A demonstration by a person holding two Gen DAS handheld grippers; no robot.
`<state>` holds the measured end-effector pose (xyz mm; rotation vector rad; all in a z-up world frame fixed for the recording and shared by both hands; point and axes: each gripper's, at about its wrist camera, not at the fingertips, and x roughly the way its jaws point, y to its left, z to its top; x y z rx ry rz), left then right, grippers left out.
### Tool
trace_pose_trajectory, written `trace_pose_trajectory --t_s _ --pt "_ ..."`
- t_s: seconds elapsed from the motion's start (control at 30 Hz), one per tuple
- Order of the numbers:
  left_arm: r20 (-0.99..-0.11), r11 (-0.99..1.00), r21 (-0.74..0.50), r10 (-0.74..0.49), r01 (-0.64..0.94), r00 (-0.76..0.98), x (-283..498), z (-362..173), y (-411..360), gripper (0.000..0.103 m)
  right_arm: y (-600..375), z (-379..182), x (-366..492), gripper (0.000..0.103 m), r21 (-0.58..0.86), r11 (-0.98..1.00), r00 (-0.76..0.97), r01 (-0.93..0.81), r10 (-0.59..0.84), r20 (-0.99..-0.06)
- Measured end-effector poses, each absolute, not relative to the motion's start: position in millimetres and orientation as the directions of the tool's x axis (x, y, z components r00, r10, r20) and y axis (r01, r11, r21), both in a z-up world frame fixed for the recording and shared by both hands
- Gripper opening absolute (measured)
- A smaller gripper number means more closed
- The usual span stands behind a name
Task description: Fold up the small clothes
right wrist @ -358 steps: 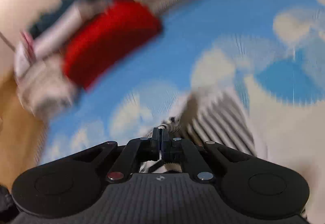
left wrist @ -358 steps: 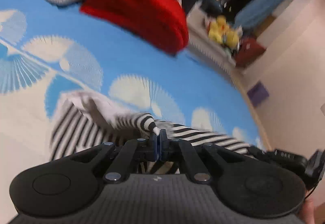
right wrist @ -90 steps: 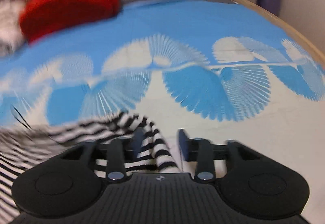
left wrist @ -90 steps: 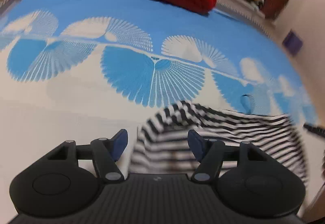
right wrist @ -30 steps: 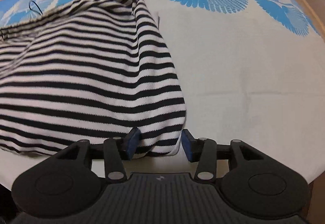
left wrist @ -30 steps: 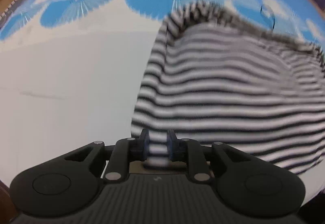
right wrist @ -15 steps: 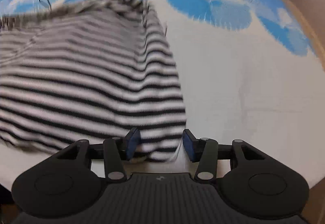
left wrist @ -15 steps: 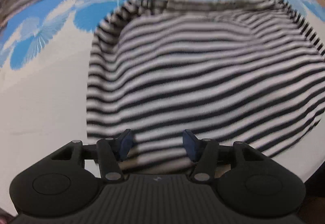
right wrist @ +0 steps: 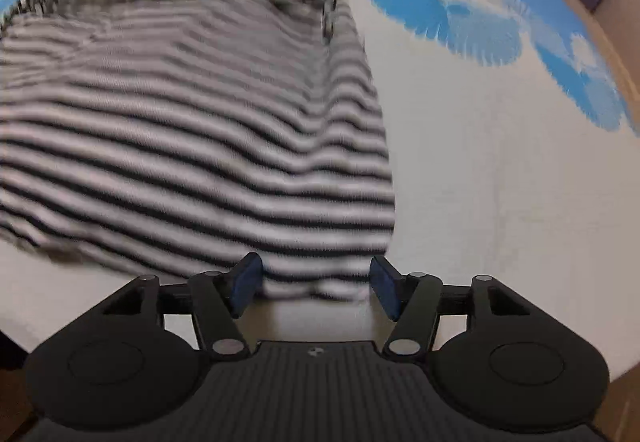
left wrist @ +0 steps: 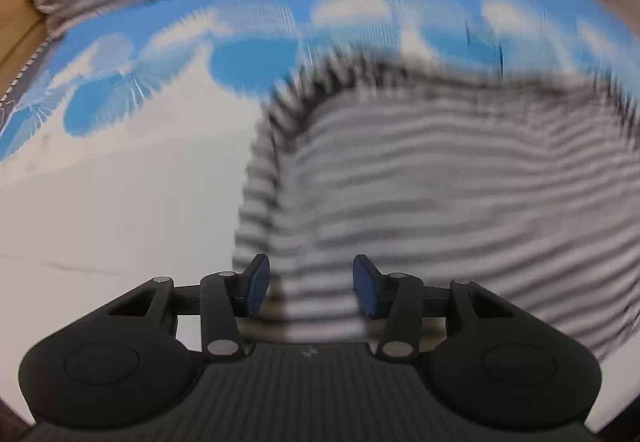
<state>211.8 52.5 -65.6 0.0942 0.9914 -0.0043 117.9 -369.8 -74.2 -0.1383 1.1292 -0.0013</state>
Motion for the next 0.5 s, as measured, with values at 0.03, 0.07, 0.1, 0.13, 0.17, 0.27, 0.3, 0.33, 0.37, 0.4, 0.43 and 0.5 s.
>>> trace_pose_trajectory --t_s 0.03,0.07,0.1,0.13,0.17,0.27,0.3,0.33,0.37,0.4,0.43,0.5 --pt "-0.817 0.998 0.061 0.03 0.035 0.576 213 -59 53 0.052 -370 -69 118 0.061 -0.099 0.994 0.456 -0.055 -0.063 -0.888" --pt "-0.801 0.998 0.047 0.02 0.029 0.598 214 -53 53 0.052 -372 -62 119 0.061 -0.086 0.996 0.489 -0.033 -0.059 -0.87" --pt "-0.792 0.999 0.039 0.013 0.028 0.61 216 -51 52 0.052 -374 -55 119 0.061 -0.072 0.997 0.52 -0.011 -0.056 -0.852" --pt "-0.788 0.999 0.035 0.009 0.03 0.616 219 -50 50 0.052 -375 -49 119 0.061 -0.05 0.999 0.546 0.007 -0.046 -0.837" --pt "-0.789 0.999 0.037 0.008 0.034 0.614 221 -48 47 0.052 -376 -45 121 0.061 -0.039 0.999 0.572 0.022 -0.045 -0.819" --pt "-0.835 0.996 0.074 0.034 0.051 0.549 233 -65 41 0.052 -377 -45 126 0.062 -0.022 0.999 0.596 0.044 -0.044 -0.802" --pt "-0.863 0.993 0.104 0.062 0.056 0.501 237 -78 40 0.052 -377 -49 130 0.062 -0.018 0.999 0.575 0.038 -0.037 -0.817" --pt "-0.885 0.99 0.126 0.085 0.06 0.458 239 -90 42 0.053 -375 -57 131 0.063 -0.019 0.999 0.534 0.028 -0.031 -0.845" --pt "-0.898 0.989 0.136 0.099 0.056 0.43 240 -96 44 0.053 -373 -72 135 0.062 -0.037 0.999 0.455 0.009 -0.037 -0.89" --pt "-0.9 0.992 0.122 0.094 0.04 0.426 239 -96 49 0.053 -368 -87 136 0.065 -0.08 0.997 0.381 -0.014 -0.069 -0.922" --pt "-0.891 0.995 0.095 0.08 0.012 0.446 239 -90 55 0.053 -365 -94 136 0.069 -0.117 0.992 0.356 -0.045 -0.093 -0.93" --pt "-0.861 0.998 0.063 0.063 -0.018 0.504 234 -77 66 0.053 -360 -89 137 0.068 -0.139 0.988 0.398 -0.068 -0.101 -0.912"
